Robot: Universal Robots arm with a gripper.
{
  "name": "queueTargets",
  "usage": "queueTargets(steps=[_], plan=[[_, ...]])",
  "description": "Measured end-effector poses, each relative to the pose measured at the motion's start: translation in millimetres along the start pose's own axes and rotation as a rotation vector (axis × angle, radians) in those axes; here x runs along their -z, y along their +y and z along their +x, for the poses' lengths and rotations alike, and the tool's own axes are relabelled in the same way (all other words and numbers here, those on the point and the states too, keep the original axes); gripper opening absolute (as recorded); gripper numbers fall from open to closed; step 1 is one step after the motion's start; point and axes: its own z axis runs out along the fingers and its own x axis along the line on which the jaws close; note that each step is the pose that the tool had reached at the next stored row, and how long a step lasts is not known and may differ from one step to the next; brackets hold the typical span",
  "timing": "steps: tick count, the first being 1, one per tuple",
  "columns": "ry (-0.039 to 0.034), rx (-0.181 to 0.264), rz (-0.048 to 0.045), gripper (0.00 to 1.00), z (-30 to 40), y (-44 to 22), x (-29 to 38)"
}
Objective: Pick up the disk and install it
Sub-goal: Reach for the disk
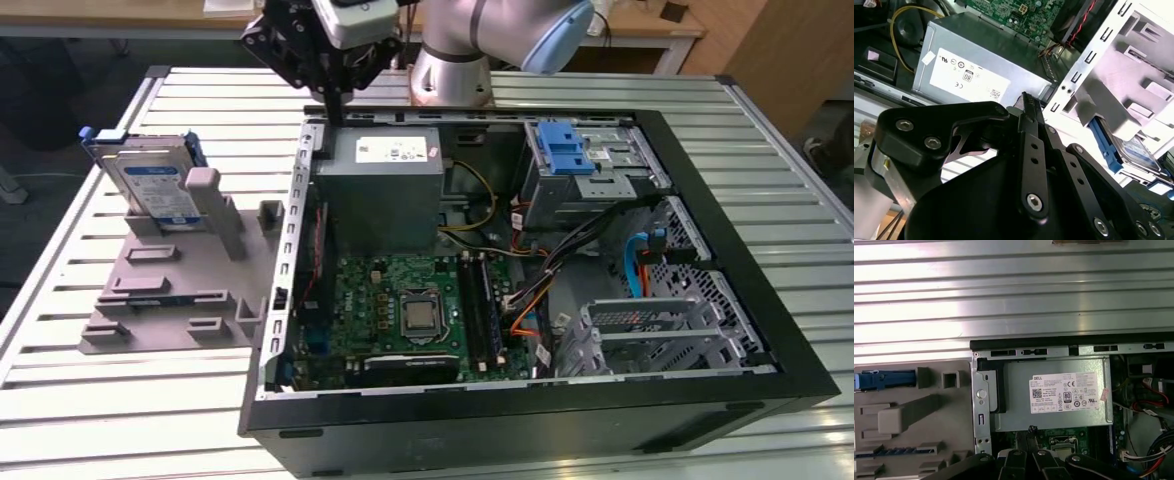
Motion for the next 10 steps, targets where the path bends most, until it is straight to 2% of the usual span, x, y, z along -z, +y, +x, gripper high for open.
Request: queueTargets(steps=[10], plan=[[0.0,0.0,0.0,0.11,9.1,1.8,-0.4]])
